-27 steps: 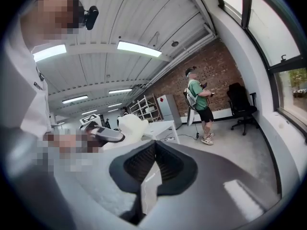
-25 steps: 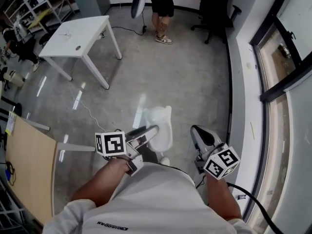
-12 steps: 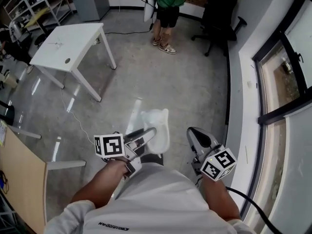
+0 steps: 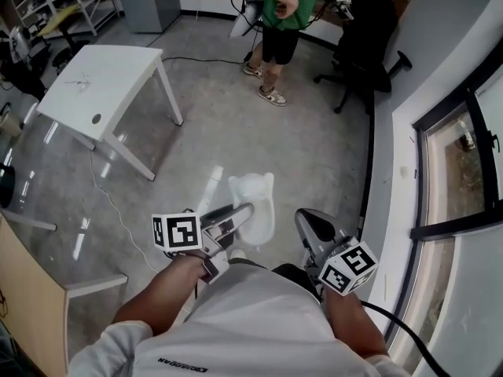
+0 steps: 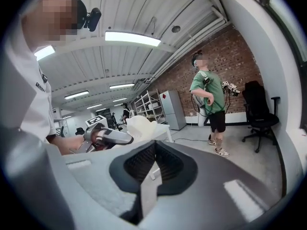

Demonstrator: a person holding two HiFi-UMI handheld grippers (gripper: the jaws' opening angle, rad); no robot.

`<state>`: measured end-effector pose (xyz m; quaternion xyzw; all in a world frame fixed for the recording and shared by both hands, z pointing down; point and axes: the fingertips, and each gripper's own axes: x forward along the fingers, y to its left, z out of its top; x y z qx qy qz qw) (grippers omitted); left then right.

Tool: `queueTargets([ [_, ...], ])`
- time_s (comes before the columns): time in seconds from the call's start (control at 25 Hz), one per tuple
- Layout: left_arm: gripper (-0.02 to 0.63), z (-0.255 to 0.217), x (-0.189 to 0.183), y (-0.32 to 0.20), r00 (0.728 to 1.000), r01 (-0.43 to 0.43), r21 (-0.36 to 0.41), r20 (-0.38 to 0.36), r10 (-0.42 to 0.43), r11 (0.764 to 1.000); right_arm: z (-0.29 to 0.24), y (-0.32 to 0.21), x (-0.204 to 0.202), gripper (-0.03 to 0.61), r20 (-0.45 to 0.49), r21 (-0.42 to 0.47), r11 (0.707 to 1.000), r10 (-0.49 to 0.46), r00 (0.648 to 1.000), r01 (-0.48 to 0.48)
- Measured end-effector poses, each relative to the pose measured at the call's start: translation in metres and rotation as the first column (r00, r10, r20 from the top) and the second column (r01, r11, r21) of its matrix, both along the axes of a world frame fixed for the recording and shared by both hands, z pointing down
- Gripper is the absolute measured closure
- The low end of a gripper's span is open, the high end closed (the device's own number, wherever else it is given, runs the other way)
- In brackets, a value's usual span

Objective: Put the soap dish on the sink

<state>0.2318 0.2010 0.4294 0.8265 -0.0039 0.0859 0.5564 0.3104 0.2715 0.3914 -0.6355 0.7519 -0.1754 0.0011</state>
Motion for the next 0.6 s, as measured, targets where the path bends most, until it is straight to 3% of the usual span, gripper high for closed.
queueTargets([
  [0.4, 0.466, 0.005, 0.052, -0.091, 0.992, 0.124, -0.012, 0.037, -0.124, 0.992, 0.019, -0.099, 0.075, 0.577, 0.053, -0.002, 0.996, -0.086, 0.995, 0.086],
  [0.6, 0.466, 0.009, 0.081, -0.152, 0.966, 0.256, -0.003, 0.05, -0.255, 0.967, 0.036, -0.173, 0.11, 0.577, 0.091, 0.004, 0.977, -0.212, 0.973, 0.212],
])
